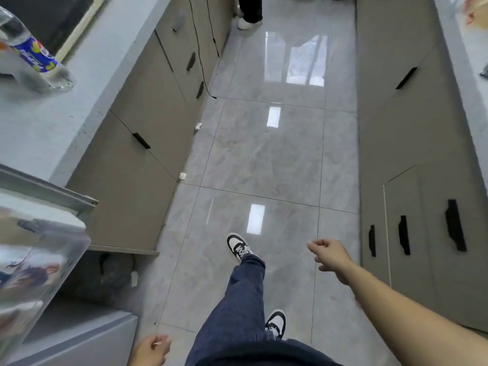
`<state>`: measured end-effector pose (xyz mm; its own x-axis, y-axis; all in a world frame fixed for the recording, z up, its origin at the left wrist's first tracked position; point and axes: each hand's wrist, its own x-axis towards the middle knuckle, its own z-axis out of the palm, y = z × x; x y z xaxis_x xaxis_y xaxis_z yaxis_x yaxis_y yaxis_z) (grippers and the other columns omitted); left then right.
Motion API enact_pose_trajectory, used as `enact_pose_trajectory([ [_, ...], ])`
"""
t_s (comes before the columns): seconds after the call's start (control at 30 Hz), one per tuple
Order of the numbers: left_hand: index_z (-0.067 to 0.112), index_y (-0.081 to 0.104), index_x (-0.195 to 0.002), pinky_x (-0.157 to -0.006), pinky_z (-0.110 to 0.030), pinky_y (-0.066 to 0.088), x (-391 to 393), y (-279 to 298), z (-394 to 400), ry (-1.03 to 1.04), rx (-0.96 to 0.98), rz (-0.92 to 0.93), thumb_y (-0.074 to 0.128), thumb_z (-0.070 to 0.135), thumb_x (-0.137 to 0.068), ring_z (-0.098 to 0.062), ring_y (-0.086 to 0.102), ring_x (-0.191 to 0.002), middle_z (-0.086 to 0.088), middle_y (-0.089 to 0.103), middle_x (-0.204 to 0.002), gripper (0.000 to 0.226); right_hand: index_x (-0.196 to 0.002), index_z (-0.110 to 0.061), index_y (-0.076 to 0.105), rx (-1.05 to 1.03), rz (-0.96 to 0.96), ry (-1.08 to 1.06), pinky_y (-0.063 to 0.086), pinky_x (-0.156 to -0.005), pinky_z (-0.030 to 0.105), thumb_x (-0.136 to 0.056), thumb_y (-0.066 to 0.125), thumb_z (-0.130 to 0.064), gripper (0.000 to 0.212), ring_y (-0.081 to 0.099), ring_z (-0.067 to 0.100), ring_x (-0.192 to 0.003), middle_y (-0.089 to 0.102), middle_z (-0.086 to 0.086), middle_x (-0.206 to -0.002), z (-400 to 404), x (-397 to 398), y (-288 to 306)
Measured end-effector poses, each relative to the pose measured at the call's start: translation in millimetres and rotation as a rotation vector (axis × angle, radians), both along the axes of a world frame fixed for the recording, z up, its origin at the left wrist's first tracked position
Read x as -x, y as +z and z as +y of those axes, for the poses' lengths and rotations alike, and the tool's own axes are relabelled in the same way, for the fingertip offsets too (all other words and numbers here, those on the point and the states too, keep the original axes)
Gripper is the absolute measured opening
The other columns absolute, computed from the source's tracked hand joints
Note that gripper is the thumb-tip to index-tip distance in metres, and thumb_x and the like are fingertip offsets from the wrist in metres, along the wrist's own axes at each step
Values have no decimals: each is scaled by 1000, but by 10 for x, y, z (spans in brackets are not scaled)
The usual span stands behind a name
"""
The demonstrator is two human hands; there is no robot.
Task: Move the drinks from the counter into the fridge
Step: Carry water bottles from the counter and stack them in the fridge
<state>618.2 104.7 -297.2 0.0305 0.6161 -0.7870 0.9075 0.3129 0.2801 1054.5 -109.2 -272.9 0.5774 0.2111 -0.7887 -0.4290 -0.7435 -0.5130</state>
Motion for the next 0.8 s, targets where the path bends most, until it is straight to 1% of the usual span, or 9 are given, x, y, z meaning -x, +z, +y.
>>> enact_pose_trajectory([
  [0.07,5,72,-81,-77,-35,50,-35,-123,171,-14,23,56,75,12,-83,-31,68,-78,-19,71,-80,8,-98,-11,67,-20,-3,37,47,-61,29,-90,68,-32,23,50,20,-69,54,5,-79,345,-273,22],
  [0.13,10,73,-77,-80,-35,52,-137,-220,362,19,56,90,74,20,-83,-29,69,-77,-13,73,-78,12,-97,-13,67,-29,-15,72,47,-59,29,-89,68,-33,22,51,20,-70,56,3,-81,672,-519,49],
  [0.2,7,73,-75,-72,-34,52,-363,-276,609,87,83,91,71,22,-85,-29,67,-70,-12,72,-73,18,-96,-13,67,-22,-25,99,48,-59,28,-89,69,-33,21,53,19,-70,58,3,-83,953,-737,89],
  [0.3,5,70,-81,-59,-27,45,-965,-197,1025,184,103,34,63,20,-88,-25,56,-59,-12,68,-70,19,-97,-14,67,41,-30,155,51,-59,30,-89,68,-35,23,58,20,-72,63,5,-89,1316,-992,185],
  [0.4,15,67,-94,-58,-23,48,-1673,-3,1531,205,35,-99,57,24,-94,-22,61,-71,-5,69,-87,13,-98,-14,65,74,-59,234,53,-63,34,-92,66,-34,21,61,22,-77,66,10,-96,1693,-1227,238],
  [0.5,19,65,-100,-60,-24,49,-2189,211,1982,246,-14,-253,57,22,-95,-16,62,-74,-2,69,-91,10,-95,-17,63,107,-52,303,56,-70,38,-94,65,-34,17,64,27,-87,67,11,-99,2048,-1421,285],
  [0.57,19,63,-102,-63,-25,49,-2395,307,2175,317,-35,-322,57,21,-95,-15,62,-73,-2,69,-92,9,-95,-18,62,120,-39,368,56,-69,38,-95,64,-35,17,63,27,-86,66,11,-100,2272,-1531,292],
  [0.67,19,63,-101,-64,-25,49,-2592,377,2394,396,-53,-369,57,21,-96,-14,61,-73,-1,69,-93,8,-99,-12,65,148,-27,462,53,-65,35,-95,64,-33,22,60,26,-79,66,8,-93,2622,-1746,243],
  [0.8,23,62,-97,-65,-25,51,-2631,370,2531,518,-74,-336,57,23,-96,-12,63,-76,0,69,-93,5,-98,-8,65,184,4,571,47,-60,32,-95,64,-31,24,52,23,-71,59,7,-83,3144,-2048,145],
])
